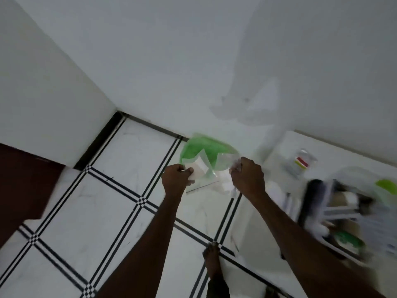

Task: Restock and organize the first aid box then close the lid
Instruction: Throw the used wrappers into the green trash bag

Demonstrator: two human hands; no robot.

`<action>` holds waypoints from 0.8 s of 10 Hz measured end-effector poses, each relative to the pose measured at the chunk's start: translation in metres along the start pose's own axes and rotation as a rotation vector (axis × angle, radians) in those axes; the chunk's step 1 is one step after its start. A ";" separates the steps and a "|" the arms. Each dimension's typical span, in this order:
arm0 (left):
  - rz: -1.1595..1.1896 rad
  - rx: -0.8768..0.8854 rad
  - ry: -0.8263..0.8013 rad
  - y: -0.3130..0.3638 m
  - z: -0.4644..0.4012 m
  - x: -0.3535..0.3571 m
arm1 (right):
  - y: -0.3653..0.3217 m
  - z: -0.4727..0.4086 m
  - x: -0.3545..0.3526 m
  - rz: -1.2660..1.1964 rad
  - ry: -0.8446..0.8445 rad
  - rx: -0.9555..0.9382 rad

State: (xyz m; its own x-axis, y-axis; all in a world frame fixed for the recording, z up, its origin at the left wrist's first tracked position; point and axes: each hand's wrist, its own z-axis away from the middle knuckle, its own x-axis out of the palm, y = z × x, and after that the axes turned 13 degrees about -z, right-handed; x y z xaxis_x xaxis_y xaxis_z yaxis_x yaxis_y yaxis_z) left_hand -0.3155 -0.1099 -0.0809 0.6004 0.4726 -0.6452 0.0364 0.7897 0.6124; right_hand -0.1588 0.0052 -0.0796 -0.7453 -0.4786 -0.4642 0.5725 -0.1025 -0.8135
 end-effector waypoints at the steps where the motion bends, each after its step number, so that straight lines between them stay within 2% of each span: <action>1: 0.030 -0.092 -0.025 -0.043 -0.083 0.004 | 0.019 -0.053 0.080 -0.006 -0.017 0.105; 3: 0.017 -0.188 -0.089 -0.114 -0.221 0.054 | 0.064 -0.145 0.174 0.064 -0.044 0.383; 4: 0.126 -0.269 -0.177 -0.130 -0.268 0.086 | 0.097 -0.185 0.214 -0.232 0.024 0.466; 5: 0.245 -0.331 -0.224 -0.142 -0.292 0.111 | 0.116 -0.208 0.237 -0.310 -0.037 0.523; 6: 0.271 -0.332 -0.231 -0.149 -0.290 0.120 | 0.129 -0.214 0.247 -0.333 -0.056 0.565; 7: 0.321 -0.289 -0.253 -0.142 -0.267 0.110 | 0.125 -0.204 0.241 -0.354 0.024 0.577; 8: 0.328 -0.236 -0.260 -0.121 -0.240 0.093 | 0.101 -0.189 0.227 -0.394 0.032 0.516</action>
State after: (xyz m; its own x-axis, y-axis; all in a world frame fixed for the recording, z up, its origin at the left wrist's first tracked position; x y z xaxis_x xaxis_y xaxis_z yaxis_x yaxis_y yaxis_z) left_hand -0.4557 -0.0675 -0.3244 0.7309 0.6220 -0.2807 -0.3528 0.6965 0.6248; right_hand -0.3347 0.0512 -0.3335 -0.9382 -0.2941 -0.1824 0.3390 -0.6744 -0.6560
